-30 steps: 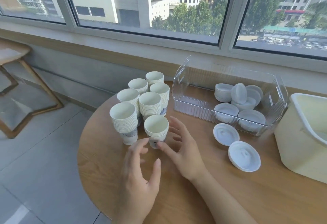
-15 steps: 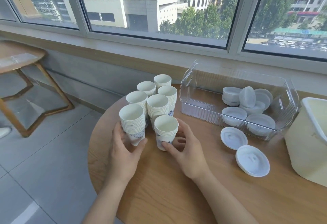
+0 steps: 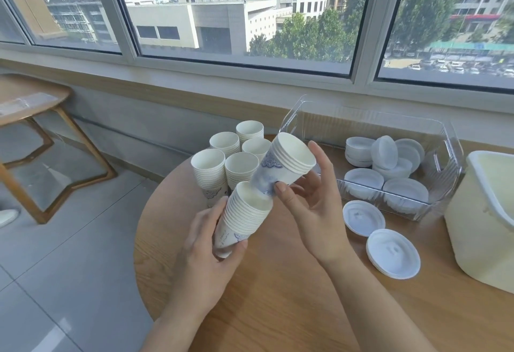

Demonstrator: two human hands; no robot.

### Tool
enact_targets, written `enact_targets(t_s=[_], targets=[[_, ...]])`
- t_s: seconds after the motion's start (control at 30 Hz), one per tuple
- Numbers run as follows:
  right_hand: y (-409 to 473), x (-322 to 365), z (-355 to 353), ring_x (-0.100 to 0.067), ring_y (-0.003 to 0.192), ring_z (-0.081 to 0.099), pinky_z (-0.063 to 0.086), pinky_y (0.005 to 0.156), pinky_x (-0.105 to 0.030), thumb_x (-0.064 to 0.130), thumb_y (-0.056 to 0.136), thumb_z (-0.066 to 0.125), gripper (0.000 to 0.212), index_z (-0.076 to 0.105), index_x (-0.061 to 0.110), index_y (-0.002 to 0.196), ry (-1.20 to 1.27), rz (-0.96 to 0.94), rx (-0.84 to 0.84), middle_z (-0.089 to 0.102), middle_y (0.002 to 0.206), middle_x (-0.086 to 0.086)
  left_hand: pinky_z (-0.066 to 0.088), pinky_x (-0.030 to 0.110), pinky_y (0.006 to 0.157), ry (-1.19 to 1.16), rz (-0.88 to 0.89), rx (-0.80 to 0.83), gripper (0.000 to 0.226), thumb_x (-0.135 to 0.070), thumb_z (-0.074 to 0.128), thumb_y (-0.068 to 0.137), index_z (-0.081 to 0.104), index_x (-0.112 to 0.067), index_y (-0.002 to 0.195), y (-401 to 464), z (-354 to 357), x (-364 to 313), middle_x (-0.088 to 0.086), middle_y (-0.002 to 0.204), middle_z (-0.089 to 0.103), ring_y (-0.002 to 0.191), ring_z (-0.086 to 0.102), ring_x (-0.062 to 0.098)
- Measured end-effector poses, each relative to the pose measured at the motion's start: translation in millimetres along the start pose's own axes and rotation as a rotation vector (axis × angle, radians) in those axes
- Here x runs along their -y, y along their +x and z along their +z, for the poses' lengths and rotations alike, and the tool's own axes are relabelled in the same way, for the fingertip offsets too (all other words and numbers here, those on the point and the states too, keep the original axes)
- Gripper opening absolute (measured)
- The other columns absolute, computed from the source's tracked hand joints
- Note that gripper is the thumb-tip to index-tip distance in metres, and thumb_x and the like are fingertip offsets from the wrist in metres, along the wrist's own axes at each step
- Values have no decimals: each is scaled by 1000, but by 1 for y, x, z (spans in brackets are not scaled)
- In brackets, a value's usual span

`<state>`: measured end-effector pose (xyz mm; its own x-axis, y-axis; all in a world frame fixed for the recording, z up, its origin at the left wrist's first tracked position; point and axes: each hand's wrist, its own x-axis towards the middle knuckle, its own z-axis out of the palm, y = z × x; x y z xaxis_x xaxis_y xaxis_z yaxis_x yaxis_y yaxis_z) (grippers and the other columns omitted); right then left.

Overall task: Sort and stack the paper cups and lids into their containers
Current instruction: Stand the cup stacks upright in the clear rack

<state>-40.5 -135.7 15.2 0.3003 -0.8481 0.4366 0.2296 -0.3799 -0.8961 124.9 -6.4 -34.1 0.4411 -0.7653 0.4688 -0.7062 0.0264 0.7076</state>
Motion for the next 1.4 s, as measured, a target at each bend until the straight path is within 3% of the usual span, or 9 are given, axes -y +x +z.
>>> enact_targets(t_s=[0.2,0.43,0.53,0.7,0.83,0.97,1.07,1.27,1.4], targets=[[-3,4,-1,-19,121,64,48,104,-39,26,91,79,76,37,30,154,-139,-8,91,69,130,10,47,7,82,-17,23,-10,79,-31,84,82,46,-42,150,5,5,-19,-21,128,55,109,64,4],[-3,8,-8,-9,132,58,49,106,-34,40,92,73,66,43,35,151,-107,20,128,61,141,17,57,34,94,-96,35,-35,79,-31,84,82,47,-38,151,13,19,-28,-15,132,57,120,63,14],[-4,12,-9,-4,131,58,47,103,-20,34,94,73,72,37,34,156,-83,18,146,57,144,25,57,40,96,-121,31,-35,80,-31,85,82,47,-40,151,15,24,-31,-17,133,57,122,62,15],[-6,11,-6,-5,125,64,50,102,-22,26,96,69,68,36,36,154,-137,-20,161,68,129,26,57,42,97,-135,52,-65,80,-22,87,81,49,-35,151,21,31,-37,-23,134,57,123,63,15],[0,13,-13,-6,123,65,52,99,-24,29,92,74,76,34,37,156,-158,-19,129,68,129,27,56,35,97,-156,72,-50,77,-32,82,82,49,-36,152,32,36,-42,-17,130,60,123,62,14],[4,8,-24,-16,125,66,55,102,-36,29,86,82,97,22,41,161,-163,4,126,67,135,12,50,12,90,-202,98,-65,77,-34,85,82,52,-32,151,39,47,-51,-14,131,61,122,61,9],[6,6,-31,-19,126,65,55,103,-42,30,82,87,102,22,43,160,-183,25,104,65,139,9,55,25,94,-241,95,-73,78,-31,87,80,51,-35,150,39,59,-49,-18,135,60,121,64,12],[18,8,-50,-13,122,65,55,92,-24,25,79,85,98,30,30,160,-184,34,-5,65,135,10,54,35,101,-189,-46,-199,71,-24,82,85,48,-27,147,20,65,-16,-11,131,52,124,55,3],[19,-3,-45,-13,123,65,56,94,-27,20,83,85,89,36,30,157,-242,51,17,65,135,16,39,3,98,-224,-213,-112,81,-25,79,88,34,-40,155,10,68,-8,-6,150,43,126,48,-11]])
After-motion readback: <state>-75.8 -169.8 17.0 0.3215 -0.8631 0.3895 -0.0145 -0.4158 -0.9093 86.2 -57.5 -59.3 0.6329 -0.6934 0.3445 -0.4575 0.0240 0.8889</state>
